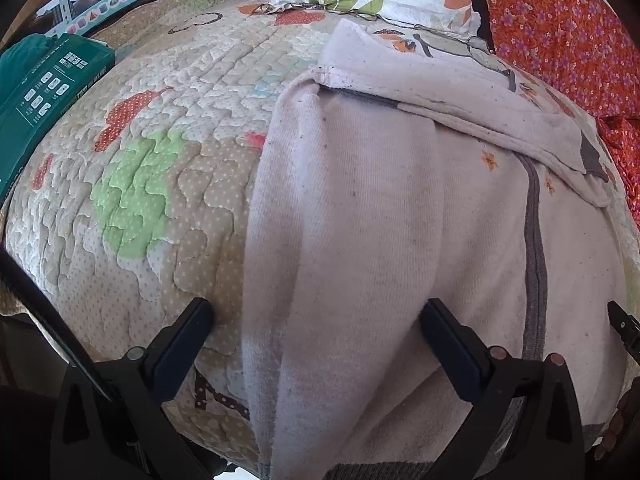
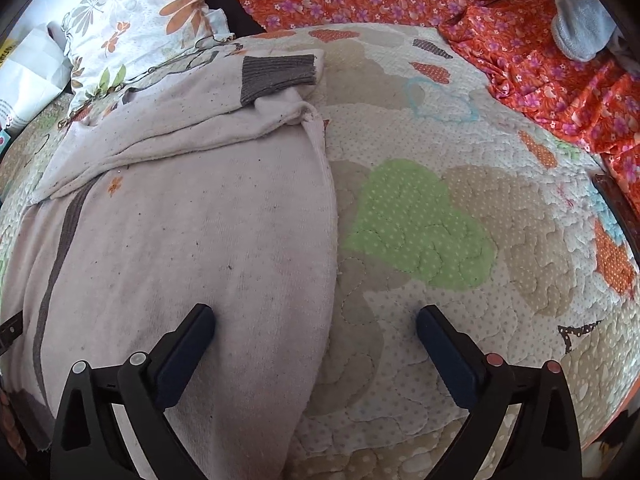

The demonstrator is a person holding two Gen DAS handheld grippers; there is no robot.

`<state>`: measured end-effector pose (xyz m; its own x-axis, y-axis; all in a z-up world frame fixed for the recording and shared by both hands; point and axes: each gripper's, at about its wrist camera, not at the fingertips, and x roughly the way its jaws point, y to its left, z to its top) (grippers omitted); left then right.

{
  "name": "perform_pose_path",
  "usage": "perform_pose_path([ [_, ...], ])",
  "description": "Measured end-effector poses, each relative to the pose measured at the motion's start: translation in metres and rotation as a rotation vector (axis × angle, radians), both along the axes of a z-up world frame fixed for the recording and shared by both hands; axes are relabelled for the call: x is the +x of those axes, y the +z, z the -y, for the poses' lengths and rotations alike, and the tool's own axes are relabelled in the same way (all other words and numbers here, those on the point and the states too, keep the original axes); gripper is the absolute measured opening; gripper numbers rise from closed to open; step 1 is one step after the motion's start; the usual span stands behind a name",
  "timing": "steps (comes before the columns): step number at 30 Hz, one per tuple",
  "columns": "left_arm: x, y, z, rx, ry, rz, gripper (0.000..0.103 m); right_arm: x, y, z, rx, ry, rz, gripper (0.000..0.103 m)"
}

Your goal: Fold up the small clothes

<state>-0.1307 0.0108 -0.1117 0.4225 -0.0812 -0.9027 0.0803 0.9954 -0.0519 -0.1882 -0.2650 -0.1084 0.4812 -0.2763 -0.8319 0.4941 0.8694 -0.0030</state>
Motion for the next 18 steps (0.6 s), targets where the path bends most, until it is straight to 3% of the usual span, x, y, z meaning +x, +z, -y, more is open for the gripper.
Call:
perform_pose_path([
  [18, -0.0005, -0.0003, -0.0009, 0.005, 0.008, 0.004, 0.103, -0.0004, -0.0019, 0.0020, -0.032, -0.035, 0.041, 0.103],
])
